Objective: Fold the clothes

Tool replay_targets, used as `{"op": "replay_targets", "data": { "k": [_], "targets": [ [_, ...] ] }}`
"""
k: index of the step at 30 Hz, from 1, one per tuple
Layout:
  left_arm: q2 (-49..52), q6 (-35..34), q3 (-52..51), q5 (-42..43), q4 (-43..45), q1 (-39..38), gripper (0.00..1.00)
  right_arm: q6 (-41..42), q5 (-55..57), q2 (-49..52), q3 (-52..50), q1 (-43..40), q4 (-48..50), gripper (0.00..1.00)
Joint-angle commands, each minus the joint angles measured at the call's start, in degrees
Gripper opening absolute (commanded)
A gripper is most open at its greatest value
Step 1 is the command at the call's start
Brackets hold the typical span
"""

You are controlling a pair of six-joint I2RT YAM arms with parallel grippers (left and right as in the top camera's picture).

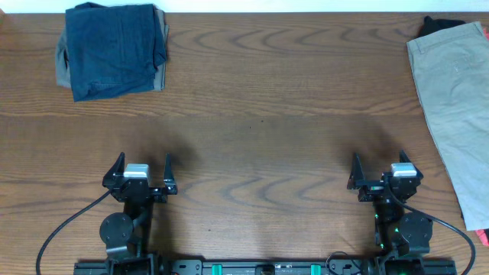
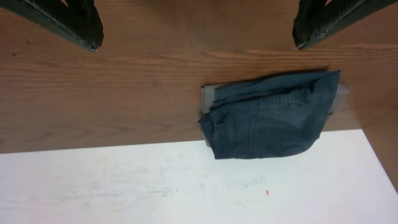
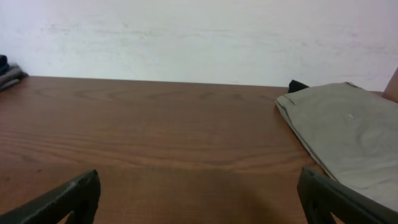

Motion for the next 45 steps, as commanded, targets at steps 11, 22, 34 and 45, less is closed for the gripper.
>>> {"op": "replay_targets", "data": {
  "k": [11, 22, 34, 45],
  "targets": [
    [0.1, -0.3, -0.9, 0.5, -2.1, 0.2, 0.98, -0.6, -0.2, -0.3, -0.1, -0.1, -0.3, 0.99],
    [0.1, -0.3, -0.9, 0.5, -2.1, 0.2, 0.98, -0.6, -0.2, -0.3, -0.1, -0.1, -0.3, 0.99],
    [0.1, -0.3, -0.9, 0.5, -2.1, 0.2, 0.98, -0.6, -0.2, -0.3, -0.1, -0.1, -0.2, 0.99],
    [0.1, -0.3, -0.9, 0.5, -2.1, 0.2, 0.98, 18.8, -6.1, -0.3, -0.1, -0.1, 1.0, 0.99]
  ]
}}
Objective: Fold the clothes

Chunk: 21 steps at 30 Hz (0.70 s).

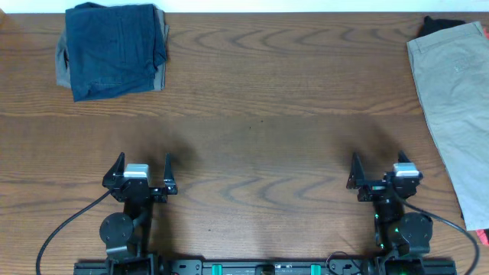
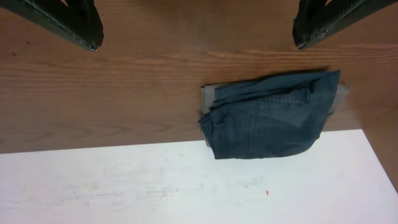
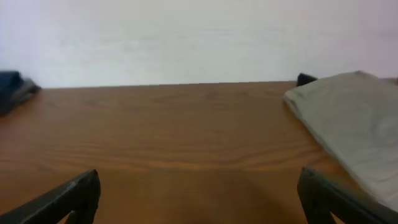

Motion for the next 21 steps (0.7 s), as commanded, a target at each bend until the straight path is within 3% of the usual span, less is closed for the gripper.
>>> {"op": "replay_targets", "data": {
  "k": [1, 4, 6, 11, 15, 18, 21],
  "targets": [
    [0.1, -0.2, -0.9, 0.5, -2.1, 0.2, 0.98, 19.3, -9.3, -0.3, -0.1, -0.1, 1.1, 0.99],
    [0.1, -0.2, -0.9, 0.5, -2.1, 0.2, 0.98, 36.4, -23.4, -0.3, -0.1, -0.1, 1.2, 0.99],
    [0.1, -0.2, -0.9, 0.5, -2.1, 0.2, 0.98, 41.5, -29.0, -0.3, -0.1, -0.1, 1.3, 0.99],
    [0.1, -0.2, -0.9, 0.5, -2.1, 0.2, 0.98, 43.0, -30.0, -0.3, -0.1, 0.0, 3.2, 0.99],
    [0.1, -0.3, -0.9, 0.5, -2.1, 0.2, 0.98, 42.7, -33.1, -0.3, -0.1, 0.0, 14.5, 0.99],
    [0.1, -0.2, -0.9, 0.5, -2.0, 0.2, 0.98, 41.1, -30.9, -0.3, 0.2, 0.0, 21.7, 0.99],
    [0.1, -0.2, -0.9, 0.5, -2.1, 0.2, 0.98, 40.2, -25.5, 0.3, 2.4, 0.0, 22.1, 0.99]
  ]
}}
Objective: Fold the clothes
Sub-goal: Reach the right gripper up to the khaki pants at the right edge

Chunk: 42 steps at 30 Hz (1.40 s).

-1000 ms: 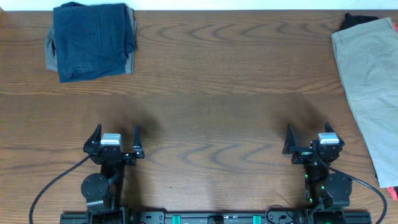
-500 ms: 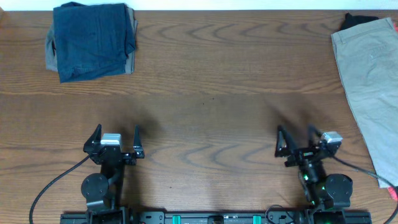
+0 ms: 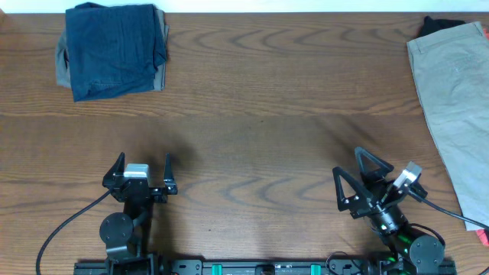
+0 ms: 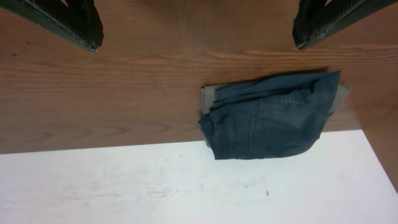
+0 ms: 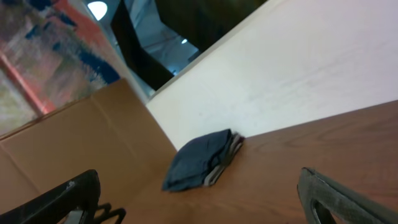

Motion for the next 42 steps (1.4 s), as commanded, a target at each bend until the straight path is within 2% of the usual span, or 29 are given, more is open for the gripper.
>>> {"op": "replay_targets", "data": {
  "k": [1, 5, 10, 18, 24, 28, 31, 42],
  "targets": [
    [0.1, -0.3, -1.0, 0.5, -1.9, 0.2, 0.98, -1.5, 5.1, 0.9, 3.1, 0.0, 0.4, 0.99],
    [0.1, -0.2, -1.0, 0.5, -1.9, 0.2, 0.98, -10.2, 7.4, 7.5, 9.6, 0.0, -0.1, 0.99],
    [0.1, -0.2, -1.0, 0.5, -1.9, 0.2, 0.98, -23.3, 9.5, 25.4, 24.2, 0.0, -7.4, 0.99],
    [0.1, -0.3, -1.0, 0.5, -1.9, 0.2, 0.98, -40.2, 26.8, 60.1, 56.4, 0.0, -32.1, 0.99],
    [0.1, -0.2, -1.0, 0.5, -1.9, 0.2, 0.98, -48.1, 46.0, 84.0, 80.5, -0.9, -51.4, 0.99],
    [0.1, -0.2, -1.0, 0.5, -1.9, 0.2, 0.98, -48.6, 55.7, 97.5, 92.4, -3.1, -60.8, 0.99],
    [0.1, -0.2, -1.0, 0.5, -1.9, 0.2, 0.98, -48.6, 61.0, 102.7, 96.1, -4.0, -62.8, 0.99],
    [0.1, -0.2, -1.0, 0.5, -1.9, 0.2, 0.98, -52.3, 61.0, 116.7, 96.1, -9.0, -51.3, 0.99]
  ]
}}
